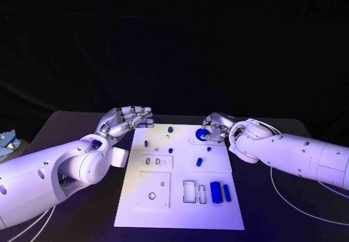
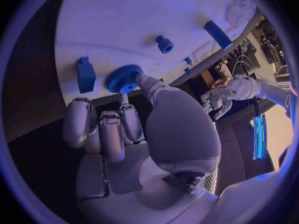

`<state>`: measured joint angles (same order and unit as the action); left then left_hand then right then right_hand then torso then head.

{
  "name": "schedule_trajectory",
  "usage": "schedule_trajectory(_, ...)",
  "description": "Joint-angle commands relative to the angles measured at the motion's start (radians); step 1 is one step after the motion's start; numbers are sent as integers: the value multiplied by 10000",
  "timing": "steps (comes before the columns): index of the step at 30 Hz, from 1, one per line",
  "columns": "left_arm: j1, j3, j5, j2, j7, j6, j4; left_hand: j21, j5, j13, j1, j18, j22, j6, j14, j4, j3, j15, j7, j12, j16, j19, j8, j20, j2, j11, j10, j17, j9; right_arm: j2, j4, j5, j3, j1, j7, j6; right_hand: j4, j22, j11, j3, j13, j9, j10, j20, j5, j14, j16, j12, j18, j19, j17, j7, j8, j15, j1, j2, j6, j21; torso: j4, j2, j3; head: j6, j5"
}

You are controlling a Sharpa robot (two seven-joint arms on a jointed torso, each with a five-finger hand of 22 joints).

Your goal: Assemble the parts on the task board

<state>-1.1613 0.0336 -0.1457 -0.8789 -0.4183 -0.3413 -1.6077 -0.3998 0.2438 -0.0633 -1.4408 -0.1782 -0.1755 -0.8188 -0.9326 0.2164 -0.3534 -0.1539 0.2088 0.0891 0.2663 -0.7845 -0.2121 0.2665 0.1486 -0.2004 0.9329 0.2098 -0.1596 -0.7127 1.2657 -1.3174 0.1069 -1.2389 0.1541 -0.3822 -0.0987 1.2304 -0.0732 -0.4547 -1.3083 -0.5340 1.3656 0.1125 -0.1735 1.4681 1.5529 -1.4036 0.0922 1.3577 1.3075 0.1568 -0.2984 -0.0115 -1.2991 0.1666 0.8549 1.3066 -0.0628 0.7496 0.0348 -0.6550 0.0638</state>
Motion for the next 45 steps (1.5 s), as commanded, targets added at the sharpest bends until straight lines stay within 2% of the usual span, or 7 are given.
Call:
schedule_trajectory(1,-4,5,-13,17,-48,163,-12,-58,-21,-2,-8,-26,-9,85,24,-2,-58,-24,376,-30,-29,7,31,-8,73,2,-39,13,11,-10,98,-520,30,50,90,-656,40,54,29,-124,-254,-32,114,-24,25,907,70,-81,-119,94,2075,-55,-77,94,-69,-162,185,54,-25,-4,11,22,45)
schedule_trajectory(9,-4,5,-9,31,-47,151,18,-61,-19,-2,-6,-27,-9,84,24,-4,-69,-25,375,-37,-32,10,33,-7,64,1,-38,17,11,-36,560,-1186,26,25,83,-1562,167,183,94,-395,-372,-9,232,-86,140,916,77,-160,-144,158,2114,-122,-97,156,-136,-165,352,140,-17,-5,13,85,25)
schedule_trajectory(17,-5,6,26,53,-37,169,23,-65,-17,-3,-10,-27,-10,85,24,-11,-84,-25,374,-44,-36,13,36,-6,54,2,-36,20,12,237,1126,-2040,23,-66,382,-1786,175,252,97,-416,-367,-7,231,-92,145,917,78,-156,-161,199,2119,-125,-98,161,-128,-152,369,192,-16,4,15,143,-12)
schedule_trajectory(22,-5,6,51,63,-30,176,9,-67,-14,-3,-19,-28,-10,89,25,-20,-96,-25,375,-51,-39,15,40,-6,49,1,-37,22,13,592,1229,-2355,27,-81,499,-1797,178,281,99,-421,-366,-7,230,-93,147,917,78,-155,-167,217,2119,-126,-98,161,-128,-150,372,214,-39,8,24,116,-22)
schedule_trajectory(27,-6,6,58,77,-31,173,4,-67,-14,-3,-19,-28,-10,89,25,-20,-96,-25,375,-51,-39,15,40,-6,49,1,-37,22,13,930,1142,-2556,44,-83,613,-1744,183,279,100,-436,-356,-1,224,-98,157,914,76,-147,-166,214,2107,-126,-93,165,-111,-126,378,211,-50,2,37,120,-38)
schedule_trajectory(34,-7,7,62,111,-37,187,-4,-70,-11,-3,-31,-28,-11,93,27,-35,-111,-25,378,-59,-44,19,45,-6,47,0,-38,25,15,1565,681,-2719,93,-38,695,-1669,188,271,100,-453,-355,8,224,-102,168,913,74,-144,-164,207,2099,-123,-78,167,-90,-99,370,202,-41,14,21,115,-31)
schedule_trajectory(45,-8,7,63,136,0,224,-7,-72,-11,-3,-40,-27,-11,95,29,-47,-121,-26,379,-66,-48,23,48,-6,47,-1,-39,27,16,2200,49,-2748,141,97,660,-1542,191,260,100,-475,-351,15,222,-105,173,911,72,-140,-161,199,2091,-122,-68,169,-81,-97,368,192,-44,19,33,78,-83)
